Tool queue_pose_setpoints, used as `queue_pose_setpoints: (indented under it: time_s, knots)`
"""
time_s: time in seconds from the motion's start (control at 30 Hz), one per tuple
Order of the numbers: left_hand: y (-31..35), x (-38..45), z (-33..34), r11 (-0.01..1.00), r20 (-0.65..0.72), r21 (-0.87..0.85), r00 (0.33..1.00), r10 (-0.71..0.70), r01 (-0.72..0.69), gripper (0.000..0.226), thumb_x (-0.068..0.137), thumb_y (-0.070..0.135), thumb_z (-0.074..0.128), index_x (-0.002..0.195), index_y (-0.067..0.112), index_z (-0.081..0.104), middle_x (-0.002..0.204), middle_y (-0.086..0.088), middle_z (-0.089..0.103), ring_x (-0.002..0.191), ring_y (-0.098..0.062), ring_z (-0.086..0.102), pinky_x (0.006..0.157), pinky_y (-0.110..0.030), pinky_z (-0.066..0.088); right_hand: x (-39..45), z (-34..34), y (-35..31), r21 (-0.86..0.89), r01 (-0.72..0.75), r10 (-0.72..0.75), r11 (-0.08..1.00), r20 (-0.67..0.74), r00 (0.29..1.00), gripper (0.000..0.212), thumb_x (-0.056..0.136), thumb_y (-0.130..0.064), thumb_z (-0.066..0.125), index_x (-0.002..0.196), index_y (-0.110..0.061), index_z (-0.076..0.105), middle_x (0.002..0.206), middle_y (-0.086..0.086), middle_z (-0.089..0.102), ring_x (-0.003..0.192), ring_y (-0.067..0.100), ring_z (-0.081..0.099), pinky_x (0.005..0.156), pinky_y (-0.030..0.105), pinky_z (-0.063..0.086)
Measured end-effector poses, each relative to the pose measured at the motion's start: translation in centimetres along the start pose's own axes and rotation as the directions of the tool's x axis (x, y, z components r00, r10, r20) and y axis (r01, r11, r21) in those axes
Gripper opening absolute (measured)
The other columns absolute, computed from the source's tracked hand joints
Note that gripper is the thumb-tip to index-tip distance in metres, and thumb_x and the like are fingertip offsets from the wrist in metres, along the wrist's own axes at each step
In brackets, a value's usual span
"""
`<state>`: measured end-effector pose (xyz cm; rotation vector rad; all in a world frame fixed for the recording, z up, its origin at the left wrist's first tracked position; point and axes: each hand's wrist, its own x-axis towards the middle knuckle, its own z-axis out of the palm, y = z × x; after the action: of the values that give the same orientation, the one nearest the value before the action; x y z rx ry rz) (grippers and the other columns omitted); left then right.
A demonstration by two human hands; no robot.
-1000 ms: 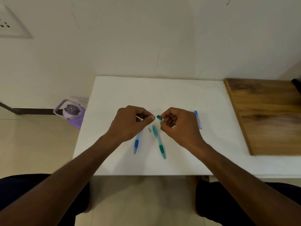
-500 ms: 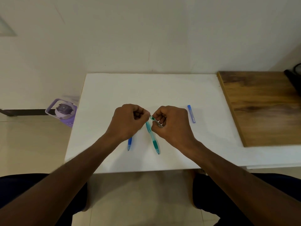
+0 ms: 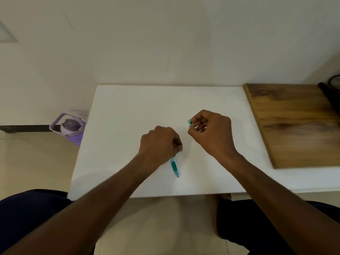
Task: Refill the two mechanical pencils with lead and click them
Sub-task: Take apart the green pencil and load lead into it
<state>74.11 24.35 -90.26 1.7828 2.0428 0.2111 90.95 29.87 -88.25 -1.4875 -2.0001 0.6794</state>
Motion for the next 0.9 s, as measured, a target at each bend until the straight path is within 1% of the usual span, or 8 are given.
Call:
queue_pose_setpoints:
  time_s: [0.17, 0.23, 0.3, 0.33, 0.37, 0.43, 0.63, 0.9]
  knots:
    - [0.1, 0.8, 0.2, 0.992, -0.027, -0.119, 0.999, -0.034, 0.031, 0.026, 0.102, 0.048, 0.067, 0.113, 0.028, 0.081, 0.108, 0.011, 0.078, 0.089, -0.010, 0.065, 0.075, -0.024, 0.046, -0.2, -0.4, 0.2, -0.004, 0.001, -0.001, 1.000, 0.069, 0.998, 0.011, 0.083, -0.026, 0.081, 0.090, -0.025, 0.073, 0.079, -0.017, 0.070, 0.076, 0.001, 0.068, 0.067, 0.008, 0.050]
    - [-0.1, 1.0, -0.4, 0.840, -0.046, -0.537, 0.991, -0.125, 0.081, 0.045, 0.111, 0.051, 0.046, 0.116, 0.022, 0.081, 0.106, 0.008, 0.081, 0.095, -0.014, 0.072, 0.081, -0.022, 0.053, -0.5, -0.8, -0.3, 0.022, 0.016, -0.018, 1.000, 0.076, 0.997, 0.010, 0.085, -0.025, 0.081, 0.092, -0.025, 0.074, 0.080, -0.019, 0.071, 0.081, 0.000, 0.066, 0.068, 0.007, 0.047]
    - [-0.4, 1.0, -1.2, 0.222, 0.169, -0.953, 0.970, -0.176, 0.207, 0.074, 0.109, 0.066, 0.027, 0.124, 0.013, 0.077, 0.114, -0.002, 0.082, 0.110, -0.022, 0.076, 0.095, -0.030, 0.059, -1.1, -1.1, -1.1, 0.061, 0.053, -0.059, 0.997, 0.087, 0.995, 0.010, 0.086, -0.026, 0.080, 0.095, -0.025, 0.076, 0.082, -0.022, 0.070, 0.086, -0.003, 0.065, 0.070, 0.005, 0.045]
    - [-0.6, 0.9, -1.3, -0.107, 0.255, -0.963, 0.963, -0.083, 0.246, 0.087, 0.105, 0.074, 0.021, 0.133, 0.008, 0.072, 0.125, -0.008, 0.079, 0.121, -0.025, 0.073, 0.106, -0.036, 0.056, -1.5, -1.2, -1.8, 0.078, 0.083, -0.090, 0.994, 0.095, 0.991, 0.009, 0.087, -0.027, 0.080, 0.095, -0.025, 0.076, 0.083, -0.024, 0.069, 0.087, -0.002, 0.065, 0.070, 0.005, 0.045]
    - [-0.6, 0.6, -1.4, -0.334, 0.278, -0.903, 0.960, 0.026, 0.270, 0.098, 0.101, 0.080, 0.018, 0.142, 0.004, 0.065, 0.137, -0.013, 0.073, 0.131, -0.027, 0.068, 0.115, -0.040, 0.050, -2.0, -1.2, -2.4, 0.092, 0.116, -0.126, 0.989, 0.102, 0.987, 0.009, 0.087, -0.028, 0.080, 0.095, -0.025, 0.076, 0.084, -0.023, 0.070, 0.086, 0.000, 0.065, 0.070, 0.006, 0.044]
    - [-0.6, -0.1, -1.3, -0.544, 0.221, -0.791, 0.959, 0.176, 0.282, 0.112, 0.095, 0.088, 0.013, 0.153, 0.000, 0.051, 0.153, -0.017, 0.061, 0.145, -0.030, 0.056, 0.125, -0.045, 0.039, -2.8, -1.1, -3.8, 0.100, 0.194, -0.205, 0.976, 0.119, 0.971, 0.012, 0.088, -0.030, 0.080, 0.096, -0.022, 0.078, 0.087, -0.015, 0.074, 0.082, 0.006, 0.066, 0.073, 0.008, 0.043]
    - [0.4, -1.1, -1.8, -0.686, 0.002, -0.700, 0.961, 0.276, 0.198, 0.120, 0.090, 0.093, 0.011, 0.163, 0.001, 0.037, 0.167, -0.017, 0.043, 0.155, -0.030, 0.042, 0.125, -0.042, 0.039, -3.3, -1.5, -6.7, 0.018, 0.358, -0.356, 0.933, 0.181, 0.917, 0.020, 0.087, -0.025, 0.084, 0.102, -0.014, 0.082, 0.097, 0.000, 0.080, 0.080, 0.007, 0.059, 0.080, 0.011, 0.044]
    - [0.7, -1.2, -1.7, -0.726, -0.040, -0.664, 0.962, 0.272, 0.178, 0.117, 0.091, 0.092, 0.015, 0.164, 0.002, 0.034, 0.166, -0.017, 0.042, 0.157, -0.031, 0.036, 0.123, -0.044, 0.040, -2.7, -2.4, -6.6, -0.024, 0.366, -0.351, 0.930, 0.226, 0.909, 0.028, 0.087, -0.034, 0.082, 0.109, -0.016, 0.081, 0.103, 0.001, 0.080, 0.082, 0.005, 0.058, 0.084, 0.007, 0.038]
